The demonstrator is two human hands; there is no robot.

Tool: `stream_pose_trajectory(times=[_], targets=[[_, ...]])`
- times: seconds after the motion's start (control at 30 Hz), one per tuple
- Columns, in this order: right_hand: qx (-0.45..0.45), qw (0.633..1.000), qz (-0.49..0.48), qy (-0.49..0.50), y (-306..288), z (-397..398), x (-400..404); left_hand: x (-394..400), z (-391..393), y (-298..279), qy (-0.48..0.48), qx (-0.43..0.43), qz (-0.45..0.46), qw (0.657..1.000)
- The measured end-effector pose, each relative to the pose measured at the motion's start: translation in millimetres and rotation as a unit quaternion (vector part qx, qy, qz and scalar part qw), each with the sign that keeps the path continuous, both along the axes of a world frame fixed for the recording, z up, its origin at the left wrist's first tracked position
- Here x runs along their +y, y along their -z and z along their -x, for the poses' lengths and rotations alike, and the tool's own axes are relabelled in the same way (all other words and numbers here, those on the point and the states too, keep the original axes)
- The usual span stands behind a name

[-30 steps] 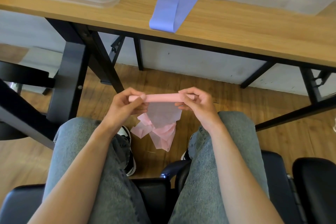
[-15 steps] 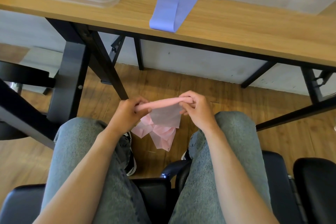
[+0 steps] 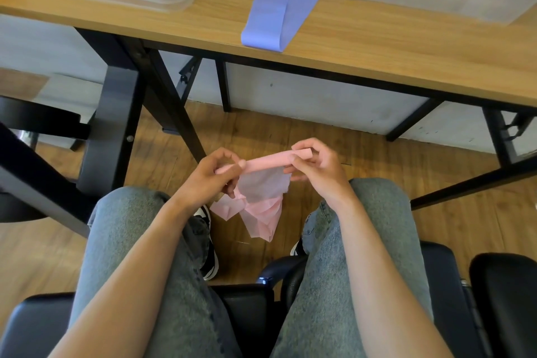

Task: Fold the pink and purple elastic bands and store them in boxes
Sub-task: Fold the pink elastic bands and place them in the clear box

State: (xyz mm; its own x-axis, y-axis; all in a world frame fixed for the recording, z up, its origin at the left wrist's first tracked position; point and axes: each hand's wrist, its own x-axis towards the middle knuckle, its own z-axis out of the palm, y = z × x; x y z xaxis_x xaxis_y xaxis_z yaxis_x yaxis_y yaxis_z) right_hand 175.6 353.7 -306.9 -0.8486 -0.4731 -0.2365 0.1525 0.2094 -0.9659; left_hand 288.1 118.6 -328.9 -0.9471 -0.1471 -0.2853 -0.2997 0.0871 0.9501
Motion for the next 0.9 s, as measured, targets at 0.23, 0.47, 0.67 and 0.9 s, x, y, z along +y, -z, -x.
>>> stream_pose_trajectory(times=[0.23,0.47,0.67,0.9], targets=[[0.007,1.0,0.027,-0.014,2,2,3,-4,-3,-3,-0.047,0.025,-0.011,0.999],[-0.02,1.0,0.014,0.003,8,4,4,-7,-6,2,-0.048,0.099,0.095,0.989],[0.015,1.0,-0.002,-0.024,11,3,3,-7,-5,4,-0.036,0.072,0.055,0.995],[0.084,0.996,-0.015,-0.021,15,4,3,-3,-3,2,-0.035,0.036,-0.051,0.997]])
